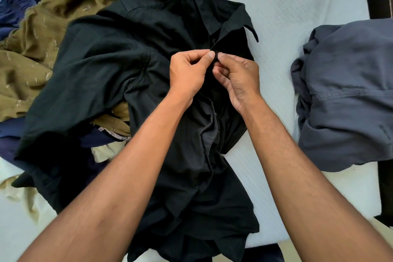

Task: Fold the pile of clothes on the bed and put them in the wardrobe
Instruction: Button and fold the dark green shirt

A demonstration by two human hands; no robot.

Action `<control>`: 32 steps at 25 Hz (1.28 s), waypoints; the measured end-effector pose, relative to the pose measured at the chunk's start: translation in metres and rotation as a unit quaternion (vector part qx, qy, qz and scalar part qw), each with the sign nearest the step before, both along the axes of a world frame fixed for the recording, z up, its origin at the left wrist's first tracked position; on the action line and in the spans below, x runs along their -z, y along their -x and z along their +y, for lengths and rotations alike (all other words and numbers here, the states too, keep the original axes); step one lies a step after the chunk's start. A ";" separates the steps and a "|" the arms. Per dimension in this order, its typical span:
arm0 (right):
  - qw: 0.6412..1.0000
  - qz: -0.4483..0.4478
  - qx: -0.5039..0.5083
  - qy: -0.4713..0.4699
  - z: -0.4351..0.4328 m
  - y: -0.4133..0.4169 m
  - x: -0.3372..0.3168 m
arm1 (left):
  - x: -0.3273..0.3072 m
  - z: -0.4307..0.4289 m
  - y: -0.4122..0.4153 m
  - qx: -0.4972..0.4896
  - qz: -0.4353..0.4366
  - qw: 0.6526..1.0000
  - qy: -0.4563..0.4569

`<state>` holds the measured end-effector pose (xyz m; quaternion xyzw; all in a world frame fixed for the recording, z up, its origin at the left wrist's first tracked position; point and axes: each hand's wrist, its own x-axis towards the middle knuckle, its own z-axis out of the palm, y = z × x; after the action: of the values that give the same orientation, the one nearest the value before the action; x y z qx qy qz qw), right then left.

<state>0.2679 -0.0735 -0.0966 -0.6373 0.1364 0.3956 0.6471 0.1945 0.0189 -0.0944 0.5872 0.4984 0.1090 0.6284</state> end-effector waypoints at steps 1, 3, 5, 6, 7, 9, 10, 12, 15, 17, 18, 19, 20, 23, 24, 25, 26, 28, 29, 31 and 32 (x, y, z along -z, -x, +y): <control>1.000 0.002 0.001 -0.007 -0.001 0.001 -0.001 | 0.000 -0.001 0.000 -0.007 -0.001 1.000 0.002; 1.000 -0.003 -0.005 -0.016 -0.001 0.001 -0.002 | 0.002 -0.001 0.001 -0.022 -0.010 1.000 0.019; 1.000 -0.016 -0.019 -0.010 0.001 -0.002 -0.001 | 0.004 0.003 0.003 -0.025 -0.034 0.997 0.060; 0.999 -0.028 -0.028 -0.003 0.002 -0.004 -0.001 | 0.005 0.005 0.004 -0.020 -0.043 0.996 0.075; 0.999 -0.038 -0.036 0.008 0.003 -0.005 -0.001 | 0.006 0.007 0.005 -0.011 -0.044 0.996 0.081; 0.996 -0.061 -0.046 0.036 0.006 -0.004 -0.002 | 0.007 0.012 0.005 0.001 -0.040 0.997 0.072; 0.994 -0.082 -0.049 0.050 0.006 -0.004 -0.003 | 0.007 0.012 0.004 -0.001 -0.041 0.997 0.067; 0.986 -0.144 -0.047 0.072 0.009 -0.002 -0.003 | 0.007 0.010 0.001 -0.023 -0.051 0.996 0.075; 0.959 -0.256 -0.044 0.110 0.013 0.007 0.002 | 0.007 0.000 -0.002 -0.072 -0.062 0.988 0.120; 0.959 -0.255 -0.028 0.117 0.014 0.013 0.004 | 0.009 -0.003 -0.002 -0.096 -0.069 0.980 0.162; 0.962 -0.247 -0.019 0.116 0.014 0.015 0.005 | 0.009 -0.004 -0.001 -0.104 -0.075 0.975 0.183; 0.962 -0.246 -0.018 0.118 0.014 0.017 0.007 | 0.010 -0.003 0.000 -0.107 -0.080 0.971 0.199; 0.958 -0.256 -0.021 0.128 0.016 0.019 0.008 | 0.011 -0.002 0.000 -0.106 -0.082 0.969 0.209; 0.952 -0.266 -0.021 0.148 0.020 0.022 0.011 | 0.011 0.000 0.001 -0.111 -0.075 0.970 0.200; 0.958 -0.251 -0.015 0.140 0.022 0.022 0.012 | 0.011 0.000 0.001 -0.119 -0.073 0.971 0.195; 0.966 -0.228 -0.006 0.124 0.022 0.024 0.013 | 0.011 -0.001 0.001 -0.129 -0.073 0.970 0.192; 0.973 -0.204 0.003 0.105 0.021 0.025 0.012 | 0.011 -0.003 0.002 -0.138 -0.072 0.970 0.187; 0.980 -0.177 0.009 0.088 0.019 0.025 0.014 | 0.011 -0.006 0.003 -0.150 -0.061 0.973 0.163; 0.980 -0.176 0.002 0.088 0.017 0.024 0.014 | 0.010 -0.008 0.004 -0.153 -0.052 0.976 0.147; 0.979 -0.182 -0.012 0.093 0.015 0.023 0.015 | 0.007 -0.010 0.004 -0.151 -0.043 0.980 0.119; 0.979 -0.179 -0.013 0.094 0.013 0.024 0.014 | 0.006 -0.010 0.004 -0.146 -0.041 0.983 0.105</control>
<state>0.2443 -0.0600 -0.1108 -0.7576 0.0466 0.2693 0.5928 0.1905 0.0089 -0.1007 0.4340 0.5614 0.1701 0.6838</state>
